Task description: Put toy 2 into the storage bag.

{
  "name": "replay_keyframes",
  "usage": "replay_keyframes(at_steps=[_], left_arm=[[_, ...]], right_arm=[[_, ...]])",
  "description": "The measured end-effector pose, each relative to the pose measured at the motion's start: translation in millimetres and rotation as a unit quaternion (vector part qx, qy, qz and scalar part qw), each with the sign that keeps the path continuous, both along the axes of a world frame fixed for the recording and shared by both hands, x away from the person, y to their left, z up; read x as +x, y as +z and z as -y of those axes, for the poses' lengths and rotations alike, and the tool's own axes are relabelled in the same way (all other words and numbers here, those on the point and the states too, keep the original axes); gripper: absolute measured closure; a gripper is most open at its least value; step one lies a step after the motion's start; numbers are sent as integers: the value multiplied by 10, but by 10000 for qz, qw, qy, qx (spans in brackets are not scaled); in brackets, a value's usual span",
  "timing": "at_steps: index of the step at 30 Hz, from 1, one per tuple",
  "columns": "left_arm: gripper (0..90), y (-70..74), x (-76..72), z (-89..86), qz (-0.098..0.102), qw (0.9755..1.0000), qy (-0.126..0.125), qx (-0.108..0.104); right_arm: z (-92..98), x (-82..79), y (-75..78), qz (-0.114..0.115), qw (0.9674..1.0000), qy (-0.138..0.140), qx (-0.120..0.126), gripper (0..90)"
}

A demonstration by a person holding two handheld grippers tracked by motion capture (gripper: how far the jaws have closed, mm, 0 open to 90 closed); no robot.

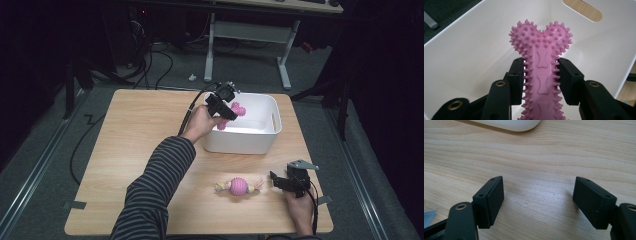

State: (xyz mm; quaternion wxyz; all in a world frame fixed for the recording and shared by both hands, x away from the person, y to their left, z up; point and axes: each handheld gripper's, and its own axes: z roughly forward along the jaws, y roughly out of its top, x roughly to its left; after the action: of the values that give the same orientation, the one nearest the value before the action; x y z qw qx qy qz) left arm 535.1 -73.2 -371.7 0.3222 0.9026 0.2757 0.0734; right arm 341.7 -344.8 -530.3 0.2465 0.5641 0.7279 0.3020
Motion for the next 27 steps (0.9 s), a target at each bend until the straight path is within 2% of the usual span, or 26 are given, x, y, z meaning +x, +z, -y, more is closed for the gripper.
replay_keyframes(at_steps=[17,27], left_arm=[[586,-111,7,44,25,9999,-23,135],[583,-157,-6,78,42,9994,-81,343]], right_arm=[[0,0,0,2,10000,3,-6,253],[0,0,0,-1,10000,3,-1,253]])
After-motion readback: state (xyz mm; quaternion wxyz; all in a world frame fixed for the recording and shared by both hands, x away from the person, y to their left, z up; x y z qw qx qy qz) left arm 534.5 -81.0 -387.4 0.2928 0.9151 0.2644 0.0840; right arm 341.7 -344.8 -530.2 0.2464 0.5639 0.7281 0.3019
